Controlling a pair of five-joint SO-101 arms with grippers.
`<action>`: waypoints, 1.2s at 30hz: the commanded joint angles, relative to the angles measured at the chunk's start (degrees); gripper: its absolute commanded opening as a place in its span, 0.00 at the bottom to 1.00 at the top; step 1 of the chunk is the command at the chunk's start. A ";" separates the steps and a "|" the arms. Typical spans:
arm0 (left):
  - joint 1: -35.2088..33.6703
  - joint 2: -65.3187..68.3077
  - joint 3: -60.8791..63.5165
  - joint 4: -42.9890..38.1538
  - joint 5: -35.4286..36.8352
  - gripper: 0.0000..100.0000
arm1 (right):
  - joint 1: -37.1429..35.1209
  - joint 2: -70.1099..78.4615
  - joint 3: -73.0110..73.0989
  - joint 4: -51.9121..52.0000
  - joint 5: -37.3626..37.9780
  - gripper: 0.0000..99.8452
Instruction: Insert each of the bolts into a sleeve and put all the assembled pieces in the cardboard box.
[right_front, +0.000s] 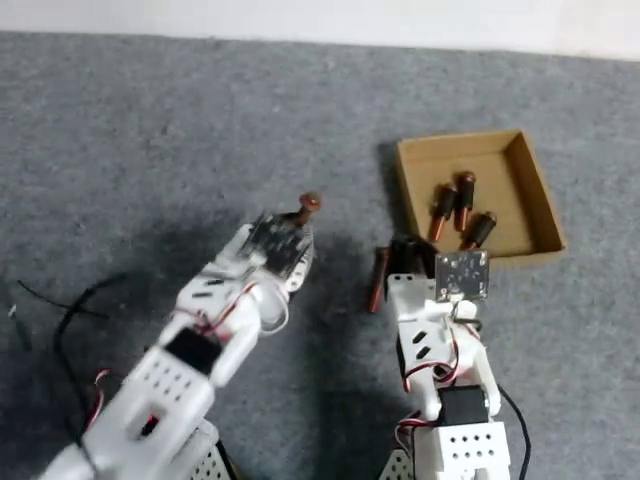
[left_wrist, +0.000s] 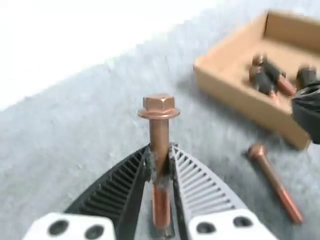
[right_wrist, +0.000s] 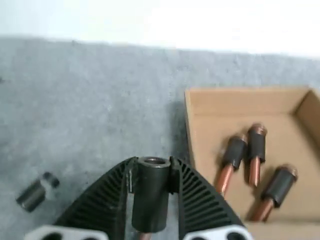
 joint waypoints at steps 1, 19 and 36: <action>-0.13 -12.53 2.33 -1.93 0.44 0.01 | -0.48 -0.75 2.68 -4.00 0.53 0.00; 0.84 -42.86 18.24 -2.20 0.18 0.01 | -5.85 -0.75 3.91 -4.09 0.53 0.01; 17.80 -42.77 9.36 -3.87 11.43 0.01 | -8.22 -0.75 6.37 -18.07 0.62 0.00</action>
